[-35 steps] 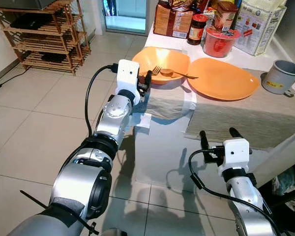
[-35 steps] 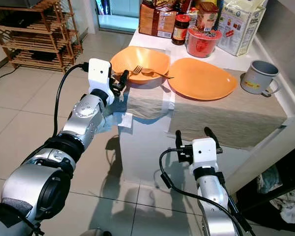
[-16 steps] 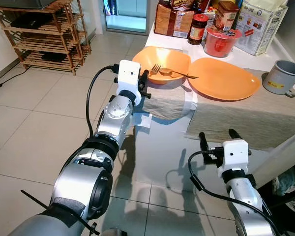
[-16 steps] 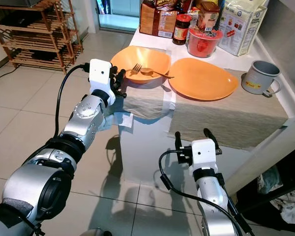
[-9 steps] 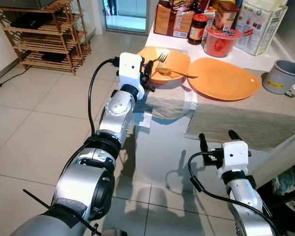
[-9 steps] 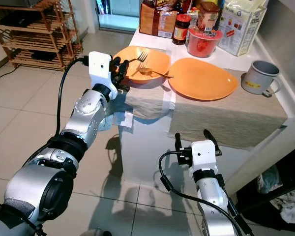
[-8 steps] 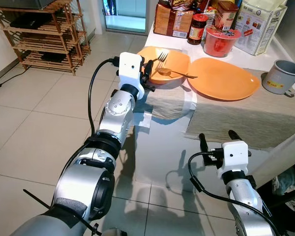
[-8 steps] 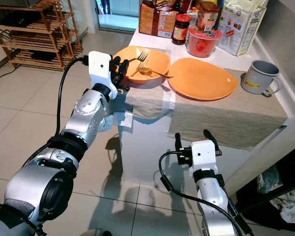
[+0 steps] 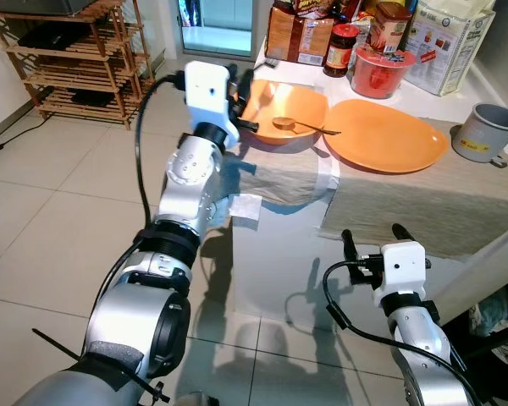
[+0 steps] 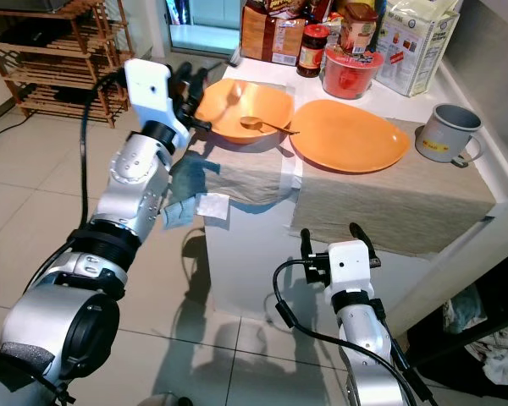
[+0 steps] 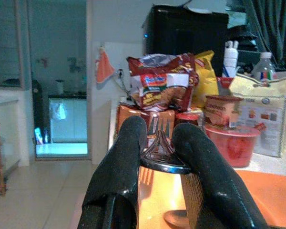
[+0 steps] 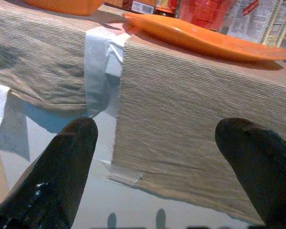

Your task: Setting the table

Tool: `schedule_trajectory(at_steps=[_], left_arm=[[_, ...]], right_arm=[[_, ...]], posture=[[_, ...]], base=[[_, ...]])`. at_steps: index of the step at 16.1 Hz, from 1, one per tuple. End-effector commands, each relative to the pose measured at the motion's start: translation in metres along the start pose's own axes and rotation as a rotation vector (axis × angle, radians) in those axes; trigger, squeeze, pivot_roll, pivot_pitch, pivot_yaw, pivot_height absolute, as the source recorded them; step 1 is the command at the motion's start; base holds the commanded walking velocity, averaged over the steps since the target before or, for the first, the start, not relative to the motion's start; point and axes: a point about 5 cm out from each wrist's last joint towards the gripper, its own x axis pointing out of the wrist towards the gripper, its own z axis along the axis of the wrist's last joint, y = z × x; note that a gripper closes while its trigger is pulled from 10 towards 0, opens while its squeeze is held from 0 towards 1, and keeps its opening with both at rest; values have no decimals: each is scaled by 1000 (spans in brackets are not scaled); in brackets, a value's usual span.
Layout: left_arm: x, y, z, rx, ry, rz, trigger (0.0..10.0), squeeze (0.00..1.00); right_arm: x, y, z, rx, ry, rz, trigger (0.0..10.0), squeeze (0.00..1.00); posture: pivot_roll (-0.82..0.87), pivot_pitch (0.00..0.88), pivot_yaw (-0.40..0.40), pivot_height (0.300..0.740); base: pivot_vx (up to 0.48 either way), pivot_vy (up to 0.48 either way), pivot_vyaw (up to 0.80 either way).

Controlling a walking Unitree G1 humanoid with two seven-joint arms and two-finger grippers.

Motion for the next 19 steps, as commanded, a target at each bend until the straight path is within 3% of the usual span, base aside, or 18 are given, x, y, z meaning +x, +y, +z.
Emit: schedule_trajectory(at_steps=[1,3,5,9,13,16,19], left_arm=[[-2,9,4,21,-11,28,0,0],[-4,17,4,41,-5,47,0,0],[-9,36,7,94,1,105,0,0],[-16,53,8,140,14,150,0,0],[-30,76,9,215,41,188,0,0],[-56,102,9,271,91,220,0,0],[-81,114,2,277,157,248,0,0]], right_arm=[[2,1,0,-5,-1,11,10000,0],[3,2,0,-3,-3,12,10000,0],[4,3,0,1,-4,12,10000,0],[4,4,-1,4,-3,12,10000,0],[4,3,-2,2,-6,14,10000,0],[5,-6,6,14,-32,4,10000,0],[5,-9,5,6,-34,6,10000,0]], posture=[[-8,7,-16,740],[-3,8,-15,740],[5,12,-11,740],[12,9,-10,740],[19,8,-8,740],[26,16,-7,740],[45,22,-14,740]], base=[[0,0,0],[0,0,0],[0,0,0],[0,0,0],[0,0,0],[0,0,0],[0,0,0]])
